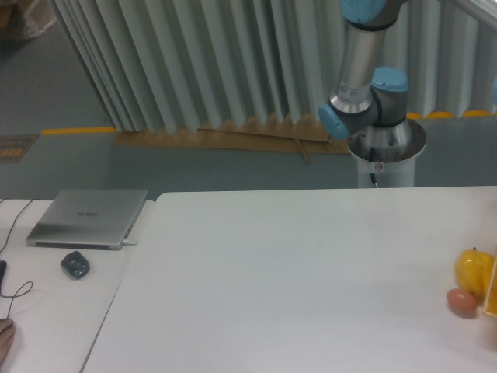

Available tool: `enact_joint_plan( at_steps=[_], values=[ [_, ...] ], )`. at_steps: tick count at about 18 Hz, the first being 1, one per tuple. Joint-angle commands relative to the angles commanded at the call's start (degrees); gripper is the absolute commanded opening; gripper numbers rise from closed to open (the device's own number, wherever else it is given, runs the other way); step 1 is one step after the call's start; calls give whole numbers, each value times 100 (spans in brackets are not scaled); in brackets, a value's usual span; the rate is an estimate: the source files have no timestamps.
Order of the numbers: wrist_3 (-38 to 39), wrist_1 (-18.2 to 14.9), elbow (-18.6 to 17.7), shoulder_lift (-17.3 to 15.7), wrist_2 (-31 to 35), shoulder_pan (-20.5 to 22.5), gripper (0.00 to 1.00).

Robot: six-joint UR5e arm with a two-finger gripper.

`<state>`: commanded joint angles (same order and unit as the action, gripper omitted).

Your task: Place the bread in the basket

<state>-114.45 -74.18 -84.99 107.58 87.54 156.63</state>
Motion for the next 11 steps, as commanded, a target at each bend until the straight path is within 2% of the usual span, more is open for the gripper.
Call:
enact_joint_plan(
  at_steps=[3, 8, 11],
  values=[
    [519, 35, 0, 17, 122, -325, 100],
    [861, 53, 26, 61, 141, -580, 100],
    [968, 219, -17, 62, 158, -765, 100]
  ],
)
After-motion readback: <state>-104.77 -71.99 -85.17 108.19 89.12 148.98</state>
